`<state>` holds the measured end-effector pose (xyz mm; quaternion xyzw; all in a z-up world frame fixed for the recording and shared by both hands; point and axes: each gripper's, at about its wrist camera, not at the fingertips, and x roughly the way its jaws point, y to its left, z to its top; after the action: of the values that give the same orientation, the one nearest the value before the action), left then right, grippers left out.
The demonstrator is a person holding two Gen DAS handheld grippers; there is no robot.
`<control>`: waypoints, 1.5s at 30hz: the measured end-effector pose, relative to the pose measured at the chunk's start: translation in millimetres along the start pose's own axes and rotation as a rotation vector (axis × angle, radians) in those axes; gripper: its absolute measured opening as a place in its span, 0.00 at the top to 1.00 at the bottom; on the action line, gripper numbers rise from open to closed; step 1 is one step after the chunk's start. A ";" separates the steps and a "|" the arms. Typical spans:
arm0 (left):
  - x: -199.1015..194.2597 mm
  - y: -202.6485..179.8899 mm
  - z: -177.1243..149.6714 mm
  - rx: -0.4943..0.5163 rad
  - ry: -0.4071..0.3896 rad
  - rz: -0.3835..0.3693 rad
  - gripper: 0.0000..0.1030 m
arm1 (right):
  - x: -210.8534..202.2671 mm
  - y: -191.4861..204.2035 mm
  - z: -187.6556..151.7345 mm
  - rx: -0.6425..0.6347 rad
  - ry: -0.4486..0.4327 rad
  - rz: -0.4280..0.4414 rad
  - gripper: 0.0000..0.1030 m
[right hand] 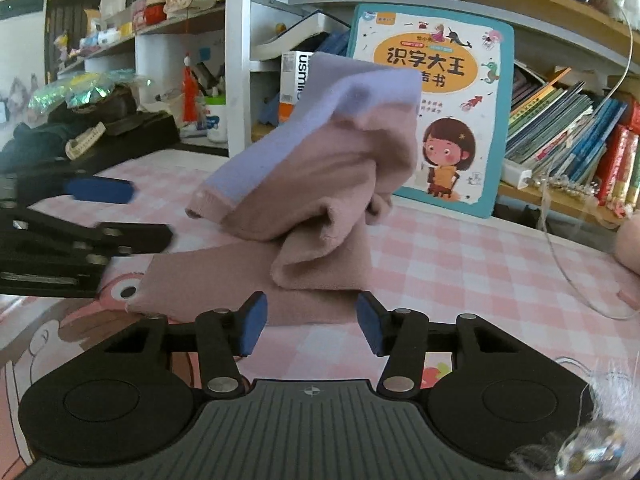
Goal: Fold clothes
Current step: 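Grasp the sweater shoulders with the left gripper while the right gripper grasps the other shoulder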
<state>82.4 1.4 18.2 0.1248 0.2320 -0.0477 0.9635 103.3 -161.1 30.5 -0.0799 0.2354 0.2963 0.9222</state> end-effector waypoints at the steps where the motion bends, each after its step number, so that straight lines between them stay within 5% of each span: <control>1: 8.1 -2.5 2.0 0.013 0.006 0.002 0.39 | 0.7 -0.2 -0.5 0.004 -0.007 0.005 0.50; 4: 32.4 -1.3 7.0 0.000 0.037 -0.009 0.40 | 2.5 -0.4 -1.1 0.004 -0.011 0.011 0.49; 7: 48.4 16.3 12.8 -0.131 0.058 -0.035 0.89 | 1.2 2.4 0.1 -0.038 -0.008 0.003 0.44; 10: 39.7 43.2 17.4 -0.321 -0.002 -0.095 0.92 | -4.6 10.0 1.3 -0.130 -0.027 -0.020 0.36; 21: -58.9 54.7 30.5 -0.462 -0.174 -0.385 0.93 | 5.9 73.7 4.2 -0.507 -0.132 -0.074 0.33; 24: -70.5 65.3 27.4 -0.500 -0.196 -0.404 0.93 | 17.5 88.6 -1.7 -0.584 -0.117 -0.100 0.50; 25: -74.6 68.4 25.6 -0.504 -0.204 -0.396 0.93 | 20.1 91.1 -4.4 -0.614 -0.113 -0.119 0.80; 26: -76.6 71.2 22.9 -0.495 -0.202 -0.376 0.92 | 20.6 90.3 -6.1 -0.631 -0.113 -0.143 0.94; 29: -73.2 76.2 12.4 -0.447 -0.164 -0.307 0.83 | 2.8 69.3 1.7 -0.554 -0.149 -0.168 0.94; 32: -68.4 70.8 -4.7 -0.405 -0.123 -0.284 0.46 | -21.7 43.4 18.0 -0.481 -0.212 -0.262 0.94; 45: -51.1 -28.3 -35.2 0.030 -0.020 -0.221 0.34 | -46.8 2.9 27.4 -0.426 -0.147 -0.318 0.94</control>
<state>17.4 -14.8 5.2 0.1125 0.2339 -0.1585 0.9526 78.8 -174.7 77.0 -0.2864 0.0849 0.1954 0.9341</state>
